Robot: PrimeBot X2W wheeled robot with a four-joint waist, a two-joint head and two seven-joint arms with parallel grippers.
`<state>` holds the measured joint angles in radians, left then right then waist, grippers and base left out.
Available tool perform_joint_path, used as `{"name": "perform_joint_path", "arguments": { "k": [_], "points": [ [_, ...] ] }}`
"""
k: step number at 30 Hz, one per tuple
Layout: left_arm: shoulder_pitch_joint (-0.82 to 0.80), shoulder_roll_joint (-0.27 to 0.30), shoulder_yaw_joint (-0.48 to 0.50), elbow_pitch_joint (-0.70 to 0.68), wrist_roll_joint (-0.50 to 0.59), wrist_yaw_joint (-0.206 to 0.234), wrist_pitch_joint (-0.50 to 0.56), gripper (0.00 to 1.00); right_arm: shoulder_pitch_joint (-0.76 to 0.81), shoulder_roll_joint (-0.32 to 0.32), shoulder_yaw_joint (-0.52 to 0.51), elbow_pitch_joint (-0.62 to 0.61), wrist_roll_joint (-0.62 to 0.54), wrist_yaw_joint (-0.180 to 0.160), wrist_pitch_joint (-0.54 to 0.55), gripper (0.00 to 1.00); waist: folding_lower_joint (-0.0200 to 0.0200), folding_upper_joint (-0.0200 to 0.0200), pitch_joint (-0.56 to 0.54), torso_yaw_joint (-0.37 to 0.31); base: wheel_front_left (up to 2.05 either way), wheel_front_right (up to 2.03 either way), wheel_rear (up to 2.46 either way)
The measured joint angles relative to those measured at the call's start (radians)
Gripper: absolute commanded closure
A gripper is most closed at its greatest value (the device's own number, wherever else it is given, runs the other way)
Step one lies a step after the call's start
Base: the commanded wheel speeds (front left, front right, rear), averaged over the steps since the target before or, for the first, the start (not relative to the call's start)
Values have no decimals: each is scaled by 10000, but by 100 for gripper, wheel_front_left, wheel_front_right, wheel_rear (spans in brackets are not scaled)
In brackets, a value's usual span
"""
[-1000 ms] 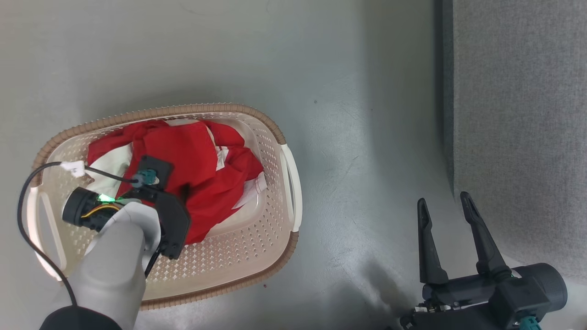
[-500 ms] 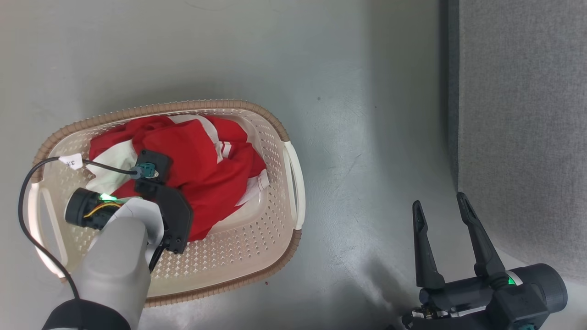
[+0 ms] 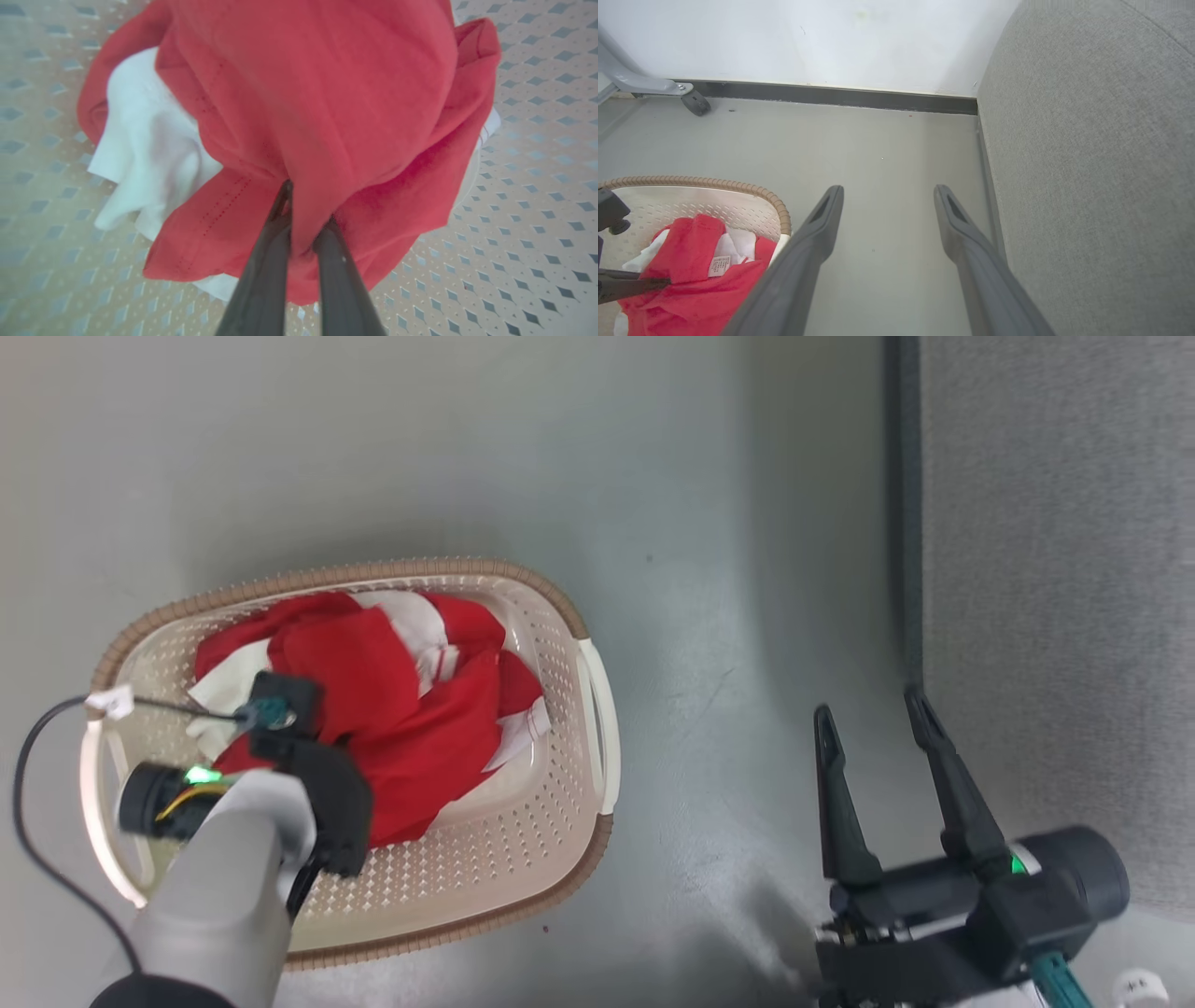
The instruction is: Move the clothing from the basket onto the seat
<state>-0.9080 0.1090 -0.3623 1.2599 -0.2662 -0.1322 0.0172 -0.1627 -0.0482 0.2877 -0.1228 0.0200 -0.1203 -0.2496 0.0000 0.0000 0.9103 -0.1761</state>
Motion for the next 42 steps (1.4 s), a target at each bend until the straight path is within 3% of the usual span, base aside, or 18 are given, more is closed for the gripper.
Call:
{"name": "perform_joint_path", "arguments": {
  "k": [13, 19, 27, 42],
  "points": [
    [1059, 389, -255, 109, -307, 0, -598, 100, -1375, -8, 111, 1258, 978, -31, -71, 0, 0, 0, -1227, -124, 0, 0, 0],
    [1345, 387, -341, -188, -502, 0, -1342, 100, -1742, -10, 13, 1971, 1296, -31, -71, 0, -1, 0, -2194, -95, 0, 0, 0],
    [1822, 328, -665, -803, -606, 0, -2395, 100, -1759, -15, -293, 2790, 1647, -31, -71, 0, -1, 0, -3355, 49, 0, 0, 0],
    [3077, 295, -1039, -2276, -1561, 0, -2623, 100, -1276, -15, -798, 4092, 1925, 155, -69, 0, -1, -1, -5562, 682, 0, 0, 0]
  ]
}}
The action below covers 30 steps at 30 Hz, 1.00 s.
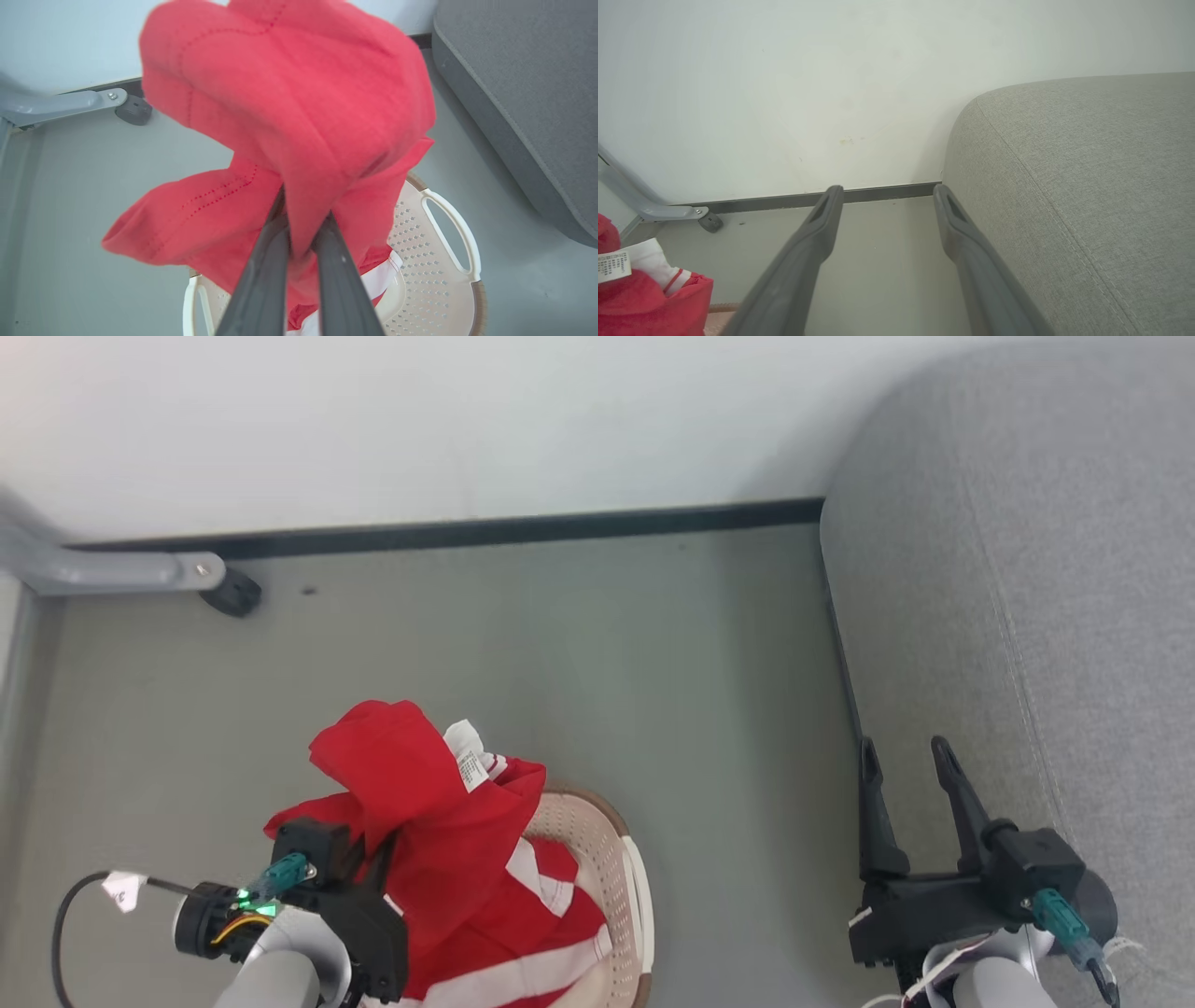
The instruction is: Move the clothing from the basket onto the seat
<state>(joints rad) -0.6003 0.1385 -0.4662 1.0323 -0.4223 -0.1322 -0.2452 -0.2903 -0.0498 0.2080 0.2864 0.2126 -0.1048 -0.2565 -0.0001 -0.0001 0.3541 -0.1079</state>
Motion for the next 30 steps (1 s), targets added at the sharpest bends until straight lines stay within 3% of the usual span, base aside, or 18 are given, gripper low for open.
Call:
{"name": "perform_joint_path", "arguments": {
  "k": [19, 30],
  "points": [
    [2467, 245, 757, -3239, -272, 0, -40, 100, 1772, 4, -15, 861, 347, 811, 0, 0, -1, -1, -2830, 698, 0, 0, 0],
    [3257, 357, 1193, -5664, 17, 13, -44, 100, 2142, 10, 397, 798, 280, 1499, 0, 0, 0, 0, -3717, 1005, 0, 0, 0]
  ]
}}
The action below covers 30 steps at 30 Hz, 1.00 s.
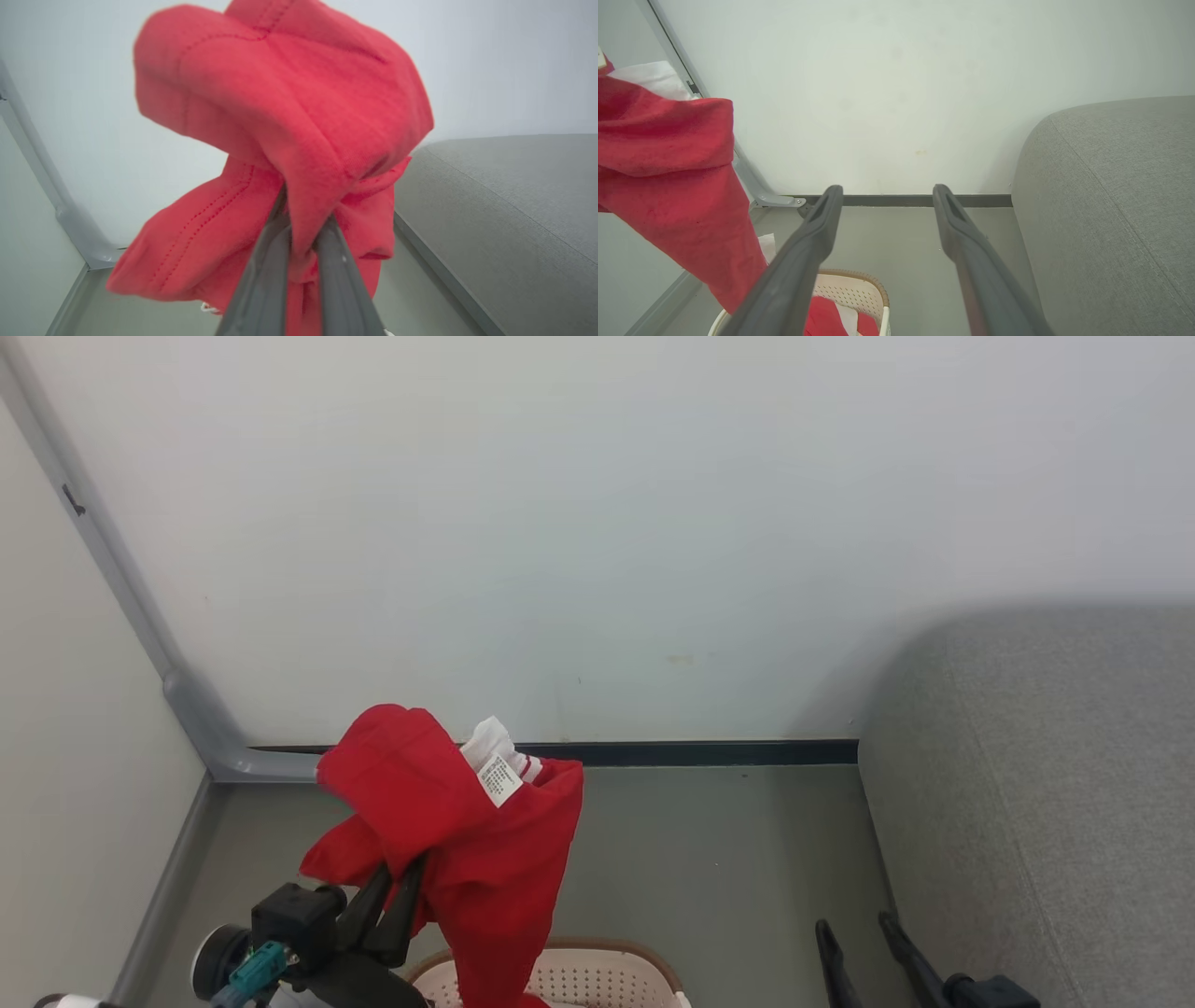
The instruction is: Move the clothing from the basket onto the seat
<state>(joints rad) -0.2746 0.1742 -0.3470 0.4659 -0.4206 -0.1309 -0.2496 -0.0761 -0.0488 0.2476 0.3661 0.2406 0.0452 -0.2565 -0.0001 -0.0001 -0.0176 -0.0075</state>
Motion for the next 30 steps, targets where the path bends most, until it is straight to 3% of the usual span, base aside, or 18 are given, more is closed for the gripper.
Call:
{"name": "perform_joint_path", "arguments": {
  "k": [18, 30],
  "points": [
    [1293, -67, 466, -2380, 472, 251, 0, 100, 276, -19, 543, -144, -226, 535, 0, 0, 1, 1, -214, 54, 0, 0, 0],
    [1128, -79, 282, -3175, 757, 157, -2, 100, 188, -56, 1737, -326, -198, 780, 0, 0, 1, 2, 56, 104, 0, 0, 0]
  ]
}}
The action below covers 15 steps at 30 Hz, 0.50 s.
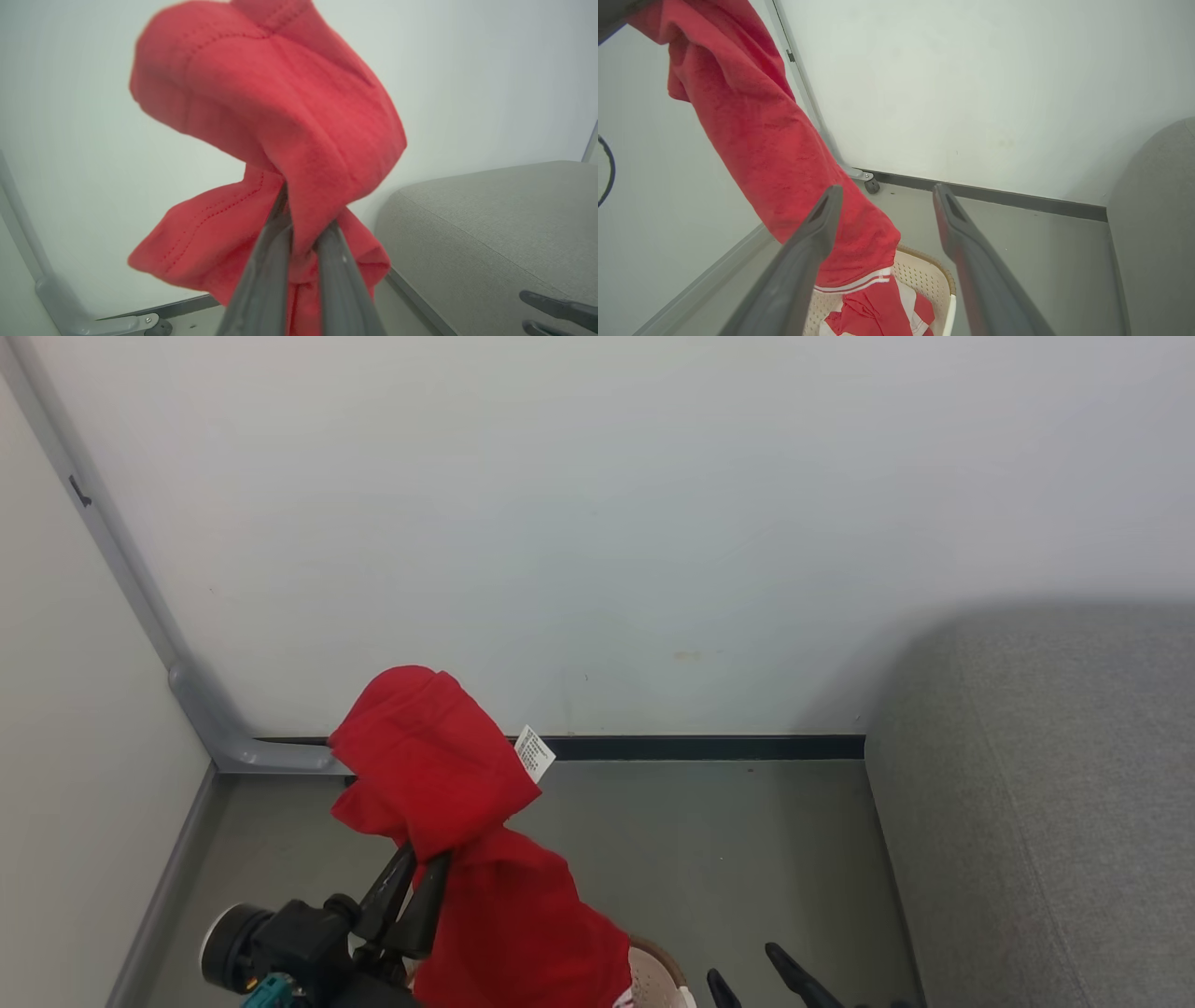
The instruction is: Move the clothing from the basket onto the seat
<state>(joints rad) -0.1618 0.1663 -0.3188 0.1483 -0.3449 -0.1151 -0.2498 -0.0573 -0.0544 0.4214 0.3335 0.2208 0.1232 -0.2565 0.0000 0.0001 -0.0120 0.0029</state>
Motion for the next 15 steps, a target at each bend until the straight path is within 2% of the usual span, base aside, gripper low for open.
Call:
{"name": "perform_joint_path", "arguments": {
  "k": [5, 6, 9, 15],
  "points": [
    [-238, 111, -165, -111, 58, -8, 0, 100, -447, -146, 775, 71, -13, 0, 0, 0, 0, -1, 61, -3, 0, 0, 0],
    [-313, 146, -270, -163, 155, -10, 0, 100, -765, -272, 1266, 84, -15, 0, 0, 0, 0, -1, 86, -6, 0, 0, 0],
    [-468, 148, -470, -242, 288, -86, 2, 100, -1247, -366, 1858, 113, -17, 0, 0, 0, 0, 0, 127, -7, 0, 0, 0],
    [-800, 146, -848, -267, 309, -94, 0, 100, -2108, -437, 2663, 382, -8, 2, 0, 0, 0, -1, 198, 16, 0, 0, 0]
  ]
}}
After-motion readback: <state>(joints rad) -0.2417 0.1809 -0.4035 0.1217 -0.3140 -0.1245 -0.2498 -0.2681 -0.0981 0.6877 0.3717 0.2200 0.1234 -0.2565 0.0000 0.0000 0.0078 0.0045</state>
